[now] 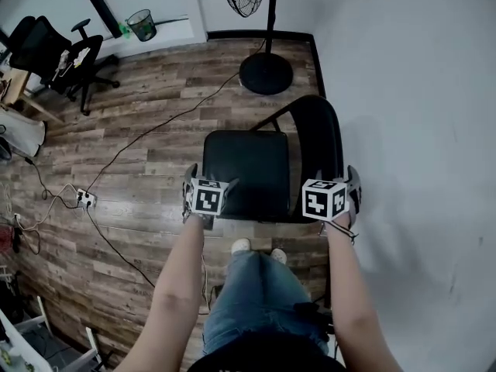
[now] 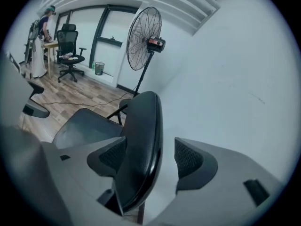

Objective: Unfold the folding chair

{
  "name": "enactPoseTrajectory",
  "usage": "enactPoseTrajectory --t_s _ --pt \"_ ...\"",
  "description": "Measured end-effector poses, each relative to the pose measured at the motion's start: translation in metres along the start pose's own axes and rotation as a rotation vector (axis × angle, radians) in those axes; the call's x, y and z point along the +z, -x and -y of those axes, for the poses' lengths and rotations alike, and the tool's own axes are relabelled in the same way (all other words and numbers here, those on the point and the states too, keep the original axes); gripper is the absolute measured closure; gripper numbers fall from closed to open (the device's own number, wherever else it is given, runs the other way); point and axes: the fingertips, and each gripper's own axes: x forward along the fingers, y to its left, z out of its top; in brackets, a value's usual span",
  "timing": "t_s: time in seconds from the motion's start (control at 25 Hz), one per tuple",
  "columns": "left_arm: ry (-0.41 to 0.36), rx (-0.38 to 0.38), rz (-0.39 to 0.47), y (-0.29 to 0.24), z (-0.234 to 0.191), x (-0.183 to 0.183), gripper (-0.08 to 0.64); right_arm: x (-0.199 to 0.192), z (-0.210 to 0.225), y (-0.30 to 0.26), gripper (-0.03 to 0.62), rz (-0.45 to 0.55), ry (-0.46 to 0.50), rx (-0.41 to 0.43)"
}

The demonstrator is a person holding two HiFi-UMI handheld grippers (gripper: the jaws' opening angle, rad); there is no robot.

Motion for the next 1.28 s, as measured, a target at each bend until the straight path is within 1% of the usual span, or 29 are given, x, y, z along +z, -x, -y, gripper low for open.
enactPoseTrajectory --t_s 0.12,0.2,0.36,0.48,0.6,0.72,0.92,0.96,1.08,1.28 --pt "0.051 0.029 0.047 0.028 0.007 0.017 0.006 0.004 0.008 0.017 0.273 0.013 -0.006 0.055" --pt "0.069 0.048 0.082 0.046 0.012 0.030 0.008 0.003 0.011 0.027 0.273 0.025 -0.010 0.094" --pt "0.081 0.068 0.140 0.079 0.025 0.040 0.008 -0.004 0.010 0.053 0.273 0.060 -0.010 0.176" --pt "0.077 0.082 0.186 0.108 0.036 0.050 0.008 0.000 0.012 0.079 0.273 0.103 -0.011 0.228" --pt "0.073 0.094 0.233 0.139 0.045 0.055 0.008 0.005 0.012 0.111 0.273 0.158 -0.010 0.263" --pt "0.071 0.105 0.283 0.166 0.053 0.066 0.008 0.012 0.014 0.137 0.273 0.215 -0.041 0.288" --pt "0.140 0.086 0.389 0.195 0.068 0.080 0.008 0.014 0.017 0.163 0.273 0.281 -0.102 0.313" --pt "0.136 0.081 0.409 0.202 0.070 0.084 0.008 0.015 0.017 0.170 0.273 0.294 -0.106 0.312" --pt "0.093 0.071 0.465 0.223 0.073 0.100 0.008 0.021 0.023 0.192 0.275 0.350 -0.109 0.299" --pt "-0.011 0.049 0.556 0.252 0.071 0.132 0.008 0.043 0.035 0.227 0.275 0.484 -0.169 0.281"
